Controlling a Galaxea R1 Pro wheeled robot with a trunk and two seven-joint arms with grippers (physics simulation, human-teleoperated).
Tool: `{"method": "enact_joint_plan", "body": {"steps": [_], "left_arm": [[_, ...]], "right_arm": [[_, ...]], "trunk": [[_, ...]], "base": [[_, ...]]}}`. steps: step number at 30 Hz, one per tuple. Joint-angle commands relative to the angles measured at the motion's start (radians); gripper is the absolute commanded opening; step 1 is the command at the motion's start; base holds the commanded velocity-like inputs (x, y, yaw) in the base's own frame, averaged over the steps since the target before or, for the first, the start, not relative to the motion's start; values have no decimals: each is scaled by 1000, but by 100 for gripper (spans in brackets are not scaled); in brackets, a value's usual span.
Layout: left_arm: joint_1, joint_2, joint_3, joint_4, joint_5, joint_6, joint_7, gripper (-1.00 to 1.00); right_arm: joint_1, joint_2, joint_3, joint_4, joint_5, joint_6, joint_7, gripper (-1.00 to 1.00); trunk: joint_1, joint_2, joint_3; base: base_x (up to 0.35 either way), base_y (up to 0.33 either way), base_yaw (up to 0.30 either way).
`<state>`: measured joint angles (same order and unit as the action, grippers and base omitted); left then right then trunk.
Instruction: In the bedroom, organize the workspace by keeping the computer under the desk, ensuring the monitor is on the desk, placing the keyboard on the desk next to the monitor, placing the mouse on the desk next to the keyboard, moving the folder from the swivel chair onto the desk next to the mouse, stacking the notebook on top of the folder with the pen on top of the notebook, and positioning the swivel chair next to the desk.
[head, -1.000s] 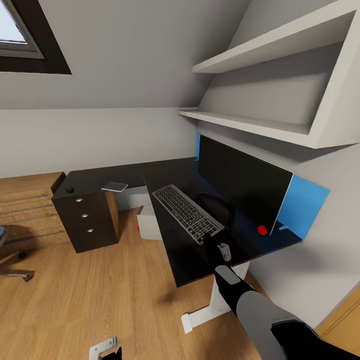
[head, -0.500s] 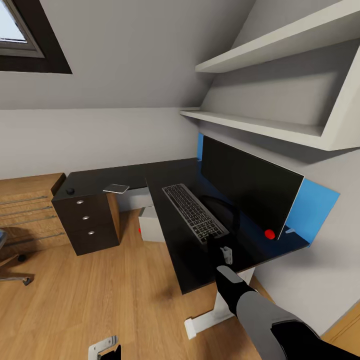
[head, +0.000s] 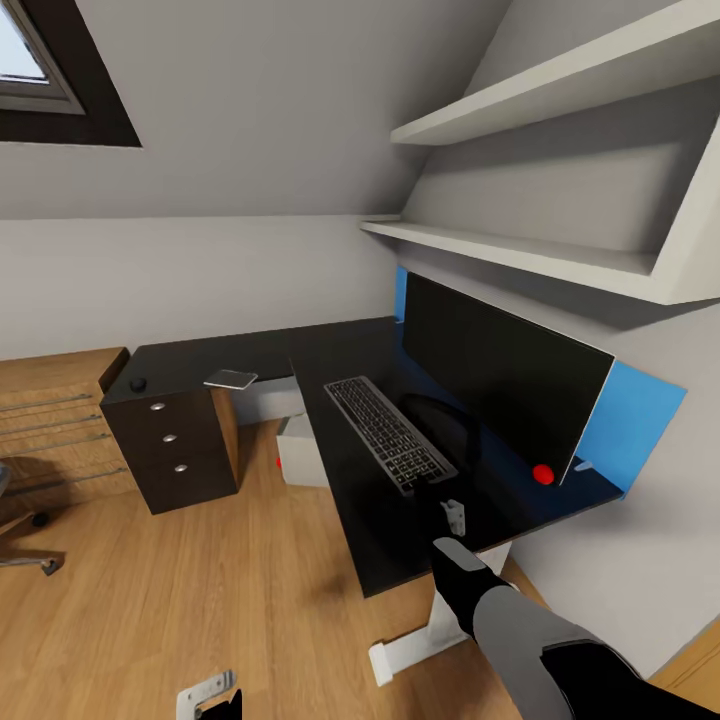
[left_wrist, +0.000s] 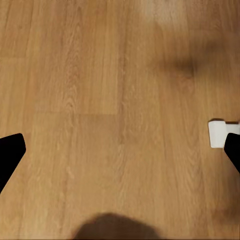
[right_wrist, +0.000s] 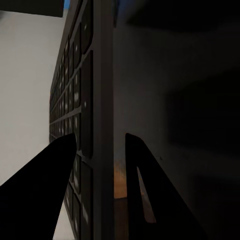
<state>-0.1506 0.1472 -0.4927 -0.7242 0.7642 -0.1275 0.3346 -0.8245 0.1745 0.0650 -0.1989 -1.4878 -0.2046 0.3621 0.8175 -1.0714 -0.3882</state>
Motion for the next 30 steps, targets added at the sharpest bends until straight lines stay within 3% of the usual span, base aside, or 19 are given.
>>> {"method": "enact_joint_plan", "body": {"steps": [1,30], "left_arm": [[-1,2,-9,-1,11,-7,7,100],[-1,2,-9,-1,11,-6,7,100]], "right_arm": [[-1,0,7,7,-8,-5,4,-100],[-1,0,7,45,-6,-61,-32,-100]], "trunk": [[1,-1,-1],[1,-1,-1]], "base": [[263,0,0],[20,0,0]]}}
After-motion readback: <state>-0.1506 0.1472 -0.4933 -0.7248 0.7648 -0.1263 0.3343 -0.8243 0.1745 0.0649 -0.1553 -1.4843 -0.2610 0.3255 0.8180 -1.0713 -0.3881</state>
